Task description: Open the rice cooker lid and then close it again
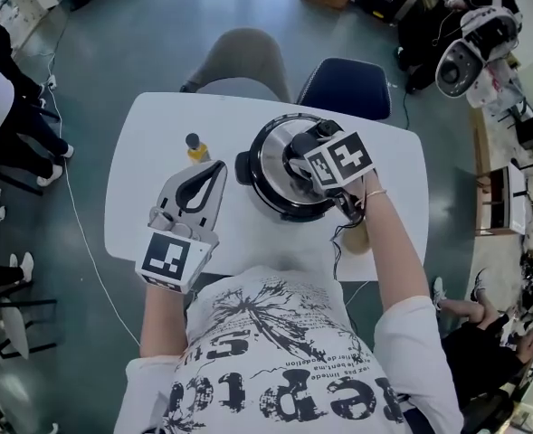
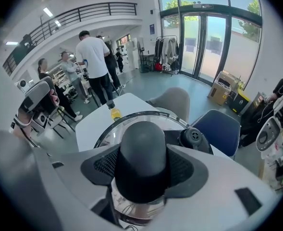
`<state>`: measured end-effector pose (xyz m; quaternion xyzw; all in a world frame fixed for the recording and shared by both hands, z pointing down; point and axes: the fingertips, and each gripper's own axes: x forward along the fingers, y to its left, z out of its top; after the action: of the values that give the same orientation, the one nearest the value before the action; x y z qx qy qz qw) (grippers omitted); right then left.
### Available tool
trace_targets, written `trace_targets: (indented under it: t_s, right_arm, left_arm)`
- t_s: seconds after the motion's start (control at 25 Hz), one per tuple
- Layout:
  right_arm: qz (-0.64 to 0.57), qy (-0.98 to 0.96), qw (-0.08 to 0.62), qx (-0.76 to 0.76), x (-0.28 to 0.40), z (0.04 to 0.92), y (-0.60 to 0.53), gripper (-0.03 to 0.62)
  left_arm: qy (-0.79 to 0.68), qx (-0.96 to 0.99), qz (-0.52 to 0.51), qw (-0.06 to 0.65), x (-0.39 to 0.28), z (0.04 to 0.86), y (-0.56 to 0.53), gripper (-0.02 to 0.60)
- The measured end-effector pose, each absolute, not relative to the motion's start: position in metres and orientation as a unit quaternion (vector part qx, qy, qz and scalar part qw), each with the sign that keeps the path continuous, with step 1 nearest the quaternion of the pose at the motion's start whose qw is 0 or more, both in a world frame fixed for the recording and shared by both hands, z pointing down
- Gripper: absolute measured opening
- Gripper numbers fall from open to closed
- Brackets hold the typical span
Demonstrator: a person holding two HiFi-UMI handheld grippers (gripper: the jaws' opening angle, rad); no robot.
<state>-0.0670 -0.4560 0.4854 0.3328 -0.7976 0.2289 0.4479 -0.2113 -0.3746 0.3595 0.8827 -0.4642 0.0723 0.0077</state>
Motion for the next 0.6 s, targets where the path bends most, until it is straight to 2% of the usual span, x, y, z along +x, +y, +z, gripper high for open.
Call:
trace_targets:
  t_s: [0.2,0.32,0.44,0.52,0.6]
  right_arm:
    - [0.213,-0.812,0.43,0.333,-0.067,0.487,-0.454,0.305]
    - [0.205,-0.818,0.413,0.343,-0.064,0.487,-0.456,0.314]
    - [0.21,-0.82,0.398,0.354,-0.061,0.485,-0.456,0.379]
    - [0.207,-0.825,0.387,0.357,-0.061,0.481,-0.453,0.377]
    - [0.186,-0.83,0.384,0.36,-0.061,0.476,-0.45,0.348]
  left_arm:
    - [-0.456,0.889,0.047,-0.001,-0.199,0.356,-0.374,0.014]
    - [-0.448,0.891,0.075,0.001,-0.195,0.361,-0.368,0.014]
    - [-0.447,0.891,0.083,0.003,-0.196,0.361,-0.363,0.014]
    - [-0.449,0.891,0.066,-0.001,-0.196,0.356,-0.361,0.014]
    - [-0.448,0.891,0.067,-0.004,-0.195,0.354,-0.357,0.014]
